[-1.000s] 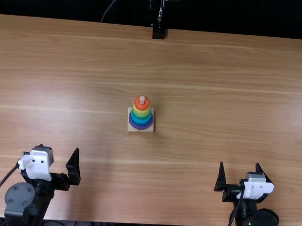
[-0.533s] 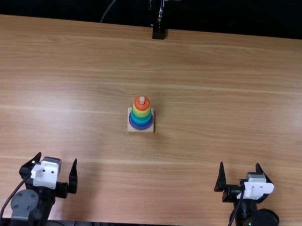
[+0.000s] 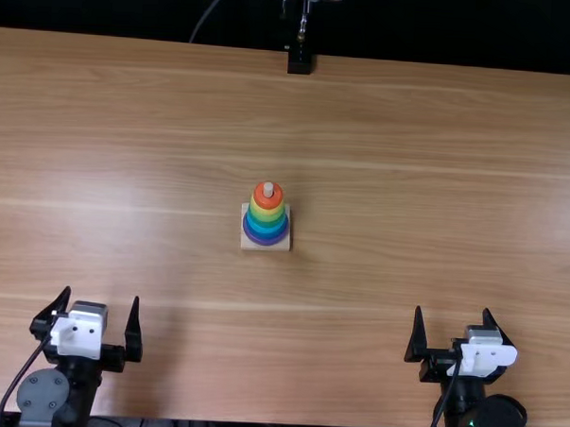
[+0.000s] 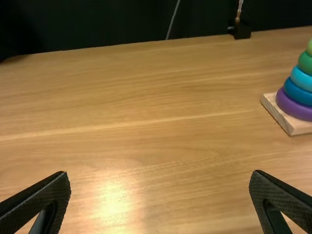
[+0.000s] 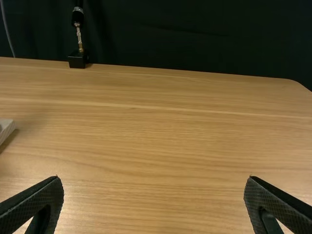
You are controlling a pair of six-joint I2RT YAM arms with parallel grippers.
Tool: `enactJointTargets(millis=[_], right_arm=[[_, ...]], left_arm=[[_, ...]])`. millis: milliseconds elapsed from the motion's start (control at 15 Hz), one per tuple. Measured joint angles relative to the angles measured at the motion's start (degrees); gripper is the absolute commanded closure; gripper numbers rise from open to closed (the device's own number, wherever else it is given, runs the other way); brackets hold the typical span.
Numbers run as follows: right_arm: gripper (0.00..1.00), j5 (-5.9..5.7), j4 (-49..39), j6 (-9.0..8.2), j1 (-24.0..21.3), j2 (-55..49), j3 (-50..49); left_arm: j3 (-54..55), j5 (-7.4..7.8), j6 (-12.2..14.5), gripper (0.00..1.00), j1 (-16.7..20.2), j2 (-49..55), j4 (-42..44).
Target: Build the Hanoi tower: stack the rings onto the peg from bottom to top in this color order: purple, dark blue, light blue, dark green, light green, yellow, orange.
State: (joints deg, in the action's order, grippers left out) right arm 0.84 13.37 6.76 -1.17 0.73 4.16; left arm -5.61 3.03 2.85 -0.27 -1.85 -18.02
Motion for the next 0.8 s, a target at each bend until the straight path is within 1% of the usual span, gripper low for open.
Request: enactJointTargets(millis=[200, 400, 800], right_arm=[[0.00, 0.00, 0.00, 0.00, -0.02, 0.00, 0.00], [0.00, 0.00, 0.00, 0.00, 0.00, 0.00, 0.00], [0.00, 0.02, 0.00, -0.02, 0.00, 0.00, 0.00]], left_arm=[[-0.42, 0.00, -0.85, 0.00, 0.02, 1.16, -3.48], [-0.44, 0.00, -1.40, 0.00, 0.00, 1.18, -3.65], [-0.44, 0.00, -1.53, 0.00, 0.02, 1.18, -3.65]])
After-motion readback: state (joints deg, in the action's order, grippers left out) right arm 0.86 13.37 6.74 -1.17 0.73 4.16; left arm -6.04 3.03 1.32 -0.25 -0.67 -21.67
